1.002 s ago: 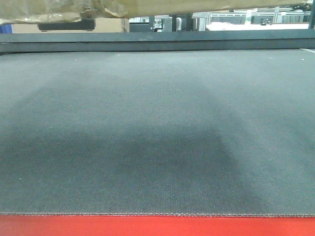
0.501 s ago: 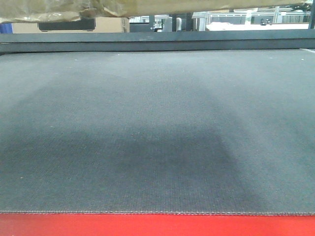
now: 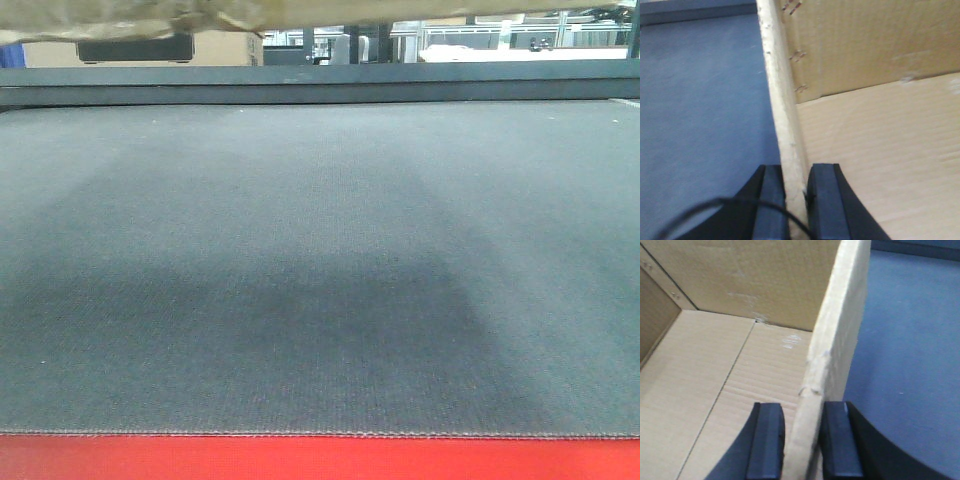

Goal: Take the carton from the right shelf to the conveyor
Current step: 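Lower the carton onto the grey conveyor belt with both grippers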

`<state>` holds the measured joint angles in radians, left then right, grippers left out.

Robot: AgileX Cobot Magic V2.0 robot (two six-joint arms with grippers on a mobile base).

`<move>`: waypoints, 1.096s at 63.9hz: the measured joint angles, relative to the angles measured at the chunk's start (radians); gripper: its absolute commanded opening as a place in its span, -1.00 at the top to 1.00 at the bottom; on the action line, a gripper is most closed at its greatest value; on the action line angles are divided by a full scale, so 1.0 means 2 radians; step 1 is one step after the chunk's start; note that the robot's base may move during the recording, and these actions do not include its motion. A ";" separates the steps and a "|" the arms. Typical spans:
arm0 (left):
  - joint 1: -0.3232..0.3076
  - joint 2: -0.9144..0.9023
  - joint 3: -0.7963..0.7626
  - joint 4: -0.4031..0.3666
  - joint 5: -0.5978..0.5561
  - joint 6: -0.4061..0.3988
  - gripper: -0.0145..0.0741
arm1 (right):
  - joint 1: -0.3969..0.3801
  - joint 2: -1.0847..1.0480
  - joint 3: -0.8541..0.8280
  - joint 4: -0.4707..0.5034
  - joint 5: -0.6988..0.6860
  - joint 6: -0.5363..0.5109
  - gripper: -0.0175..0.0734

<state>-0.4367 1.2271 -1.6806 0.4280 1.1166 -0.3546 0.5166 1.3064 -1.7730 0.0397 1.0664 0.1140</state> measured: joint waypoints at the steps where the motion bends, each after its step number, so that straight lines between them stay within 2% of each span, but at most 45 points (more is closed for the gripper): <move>1: 0.000 0.001 0.000 -0.004 -0.004 0.000 0.69 | 0.000 0.000 0.000 -0.004 0.001 0.000 0.75; 8: 0.000 0.022 0.000 -0.025 -0.031 0.002 0.69 | -0.007 0.003 0.000 -0.028 0.007 0.000 0.75; 19: 0.003 0.075 0.000 -0.037 -0.053 0.003 0.69 | -0.032 0.031 0.000 -0.037 0.018 0.000 0.75; 41: 0.009 0.174 0.000 -0.022 -0.088 0.005 0.69 | -0.050 0.151 0.000 -0.056 0.021 -0.003 0.75; 48: 0.012 0.202 0.000 -0.015 -0.088 0.005 0.69 | -0.052 0.189 0.000 -0.057 0.018 -0.001 0.66; 55: 0.018 0.224 0.000 -0.013 -0.089 0.005 0.66 | -0.052 0.214 0.000 -0.057 0.017 -0.001 0.34; 60: 0.025 0.231 0.000 -0.014 -0.093 0.005 0.49 | -0.052 0.223 0.001 -0.052 0.015 -0.001 -0.08; 63: 0.028 0.232 0.000 -0.017 -0.095 0.006 0.29 | -0.052 0.224 0.001 -0.048 0.013 -0.001 -0.37; 66: 0.031 0.232 0.000 -0.020 -0.100 0.007 0.07 | -0.051 0.224 0.001 -0.045 0.005 -0.001 -0.57; 68: 0.034 0.232 0.000 -0.020 -0.104 0.007 -0.09 | -0.051 0.224 0.001 -0.043 0.000 -0.001 -0.66; 70: 0.036 0.232 -0.001 -0.021 -0.108 0.007 -0.31 | -0.050 0.224 0.000 -0.042 -0.003 -0.001 -0.64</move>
<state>-0.3642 1.6907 -1.6824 0.3855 0.9015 -0.3405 0.4170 1.7542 -1.7733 -0.0436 1.0612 0.1127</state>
